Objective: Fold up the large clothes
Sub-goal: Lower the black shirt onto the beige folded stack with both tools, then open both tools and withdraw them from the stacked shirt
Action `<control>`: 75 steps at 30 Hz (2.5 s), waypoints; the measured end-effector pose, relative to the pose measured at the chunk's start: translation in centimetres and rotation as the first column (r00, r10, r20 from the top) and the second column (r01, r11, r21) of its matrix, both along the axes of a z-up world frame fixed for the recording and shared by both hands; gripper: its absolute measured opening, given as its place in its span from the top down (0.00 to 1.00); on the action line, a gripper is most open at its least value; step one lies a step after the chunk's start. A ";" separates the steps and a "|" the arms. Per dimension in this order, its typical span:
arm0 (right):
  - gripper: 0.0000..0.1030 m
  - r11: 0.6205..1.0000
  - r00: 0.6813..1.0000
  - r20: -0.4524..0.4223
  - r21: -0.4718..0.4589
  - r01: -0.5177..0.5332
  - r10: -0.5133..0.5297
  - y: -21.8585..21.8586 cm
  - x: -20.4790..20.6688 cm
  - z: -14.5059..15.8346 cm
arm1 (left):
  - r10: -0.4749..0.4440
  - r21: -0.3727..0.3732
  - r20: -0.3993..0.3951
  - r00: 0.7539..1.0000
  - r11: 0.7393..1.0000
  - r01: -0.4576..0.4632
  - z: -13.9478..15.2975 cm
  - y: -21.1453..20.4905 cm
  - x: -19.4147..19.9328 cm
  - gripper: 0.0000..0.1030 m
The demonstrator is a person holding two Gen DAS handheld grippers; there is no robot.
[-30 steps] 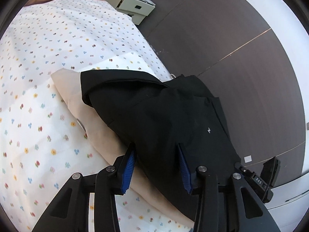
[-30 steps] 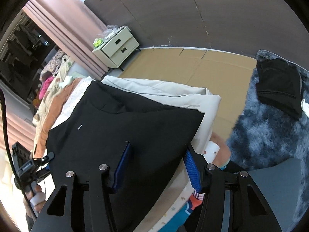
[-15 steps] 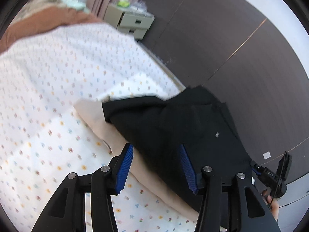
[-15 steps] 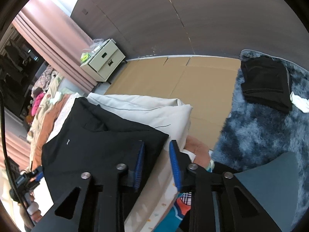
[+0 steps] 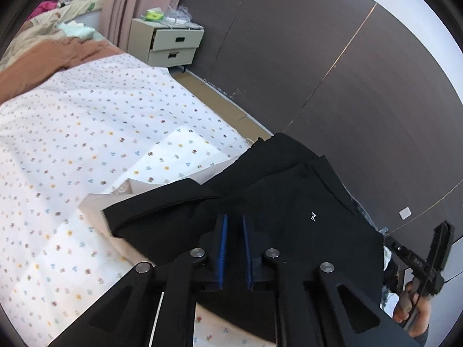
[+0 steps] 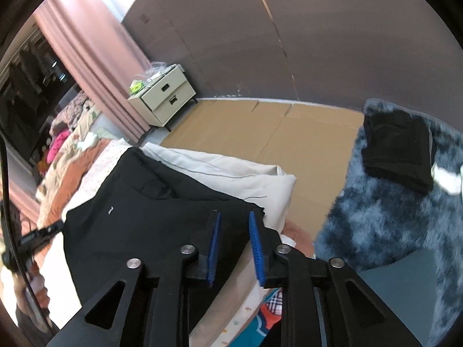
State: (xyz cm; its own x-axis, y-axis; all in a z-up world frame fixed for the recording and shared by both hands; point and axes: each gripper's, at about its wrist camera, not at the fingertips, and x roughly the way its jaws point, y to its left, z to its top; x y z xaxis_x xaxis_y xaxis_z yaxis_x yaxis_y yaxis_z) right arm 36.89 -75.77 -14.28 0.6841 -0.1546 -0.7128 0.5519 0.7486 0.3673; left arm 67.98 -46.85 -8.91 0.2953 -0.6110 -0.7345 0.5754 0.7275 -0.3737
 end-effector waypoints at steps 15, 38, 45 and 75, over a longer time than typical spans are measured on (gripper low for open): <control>0.65 0.998 0.996 -0.084 -0.051 0.028 -0.033 -0.4 1.6 -2.7 | 0.019 0.159 -0.032 0.999 0.987 -0.014 -4.1 -3.9 3.0 0.94; 0.47 0.998 0.998 -0.041 0.027 0.048 -0.047 1.0 -4.9 1.9 | 0.038 0.088 -0.009 0.999 0.995 -0.037 5.5 2.6 -2.7 0.83; 0.28 1.000 0.999 -0.036 -0.012 -0.008 0.008 4.4 -6.2 5.1 | 0.064 0.001 0.084 0.994 0.998 -0.064 9.5 7.4 -6.4 0.16; 0.00 0.980 0.982 0.094 -0.131 -0.153 0.165 18.5 -13.0 13.9 | 0.251 -0.176 0.264 0.931 0.962 -0.209 17.4 27.2 -22.4 0.00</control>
